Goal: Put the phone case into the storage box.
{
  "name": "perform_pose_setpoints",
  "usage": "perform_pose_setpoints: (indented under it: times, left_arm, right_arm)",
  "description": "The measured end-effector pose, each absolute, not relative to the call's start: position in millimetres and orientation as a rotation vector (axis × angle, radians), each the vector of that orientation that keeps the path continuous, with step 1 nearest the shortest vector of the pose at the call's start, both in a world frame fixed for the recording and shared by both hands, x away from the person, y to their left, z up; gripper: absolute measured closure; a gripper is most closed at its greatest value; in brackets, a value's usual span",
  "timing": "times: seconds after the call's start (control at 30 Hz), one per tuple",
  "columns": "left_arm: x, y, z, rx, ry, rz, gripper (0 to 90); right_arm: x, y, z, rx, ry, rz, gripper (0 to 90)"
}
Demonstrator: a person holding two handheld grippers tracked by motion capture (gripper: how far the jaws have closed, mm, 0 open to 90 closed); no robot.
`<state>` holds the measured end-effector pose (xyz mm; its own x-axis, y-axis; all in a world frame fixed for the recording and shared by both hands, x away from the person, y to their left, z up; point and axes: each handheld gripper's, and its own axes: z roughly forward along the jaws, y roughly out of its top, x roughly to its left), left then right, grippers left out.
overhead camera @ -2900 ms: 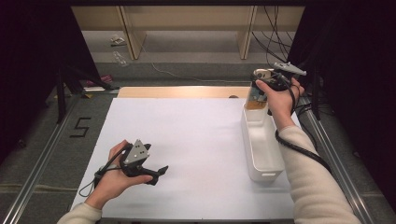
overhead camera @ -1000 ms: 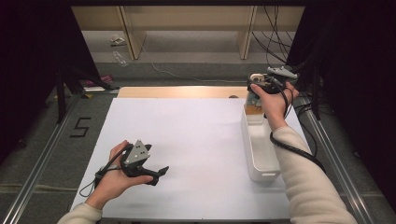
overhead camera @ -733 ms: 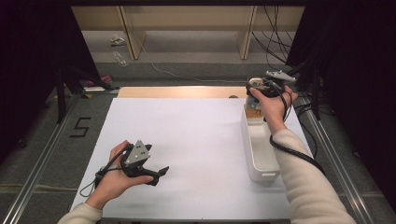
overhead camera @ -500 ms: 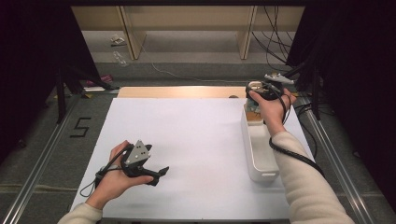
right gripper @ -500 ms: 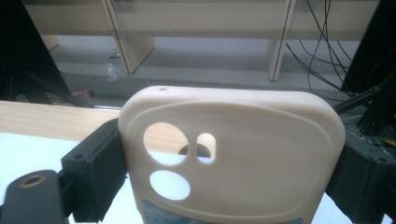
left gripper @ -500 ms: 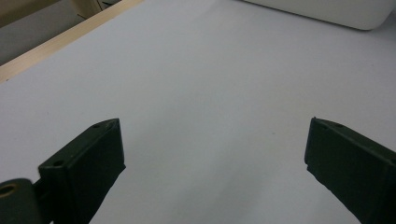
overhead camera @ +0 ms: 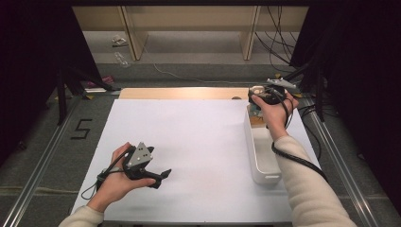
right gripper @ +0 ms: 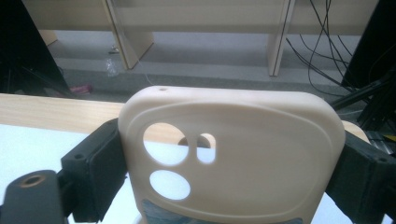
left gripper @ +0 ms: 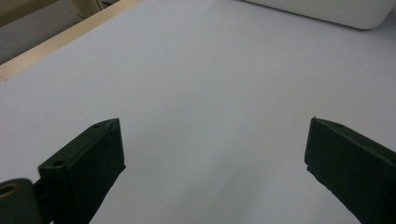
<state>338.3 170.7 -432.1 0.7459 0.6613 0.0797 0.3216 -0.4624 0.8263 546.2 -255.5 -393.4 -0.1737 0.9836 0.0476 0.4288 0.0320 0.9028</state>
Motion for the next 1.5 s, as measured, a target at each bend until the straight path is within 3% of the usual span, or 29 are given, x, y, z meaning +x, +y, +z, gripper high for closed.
perform_pose_setpoints:
  times: [1.5]
  left_arm:
    - [338.1,170.6,-431.4,2.077,0.736,0.498,4.3]
  right_arm:
    - [552.9,-256.3,-403.6,1.438,1.735,1.133,9.7]
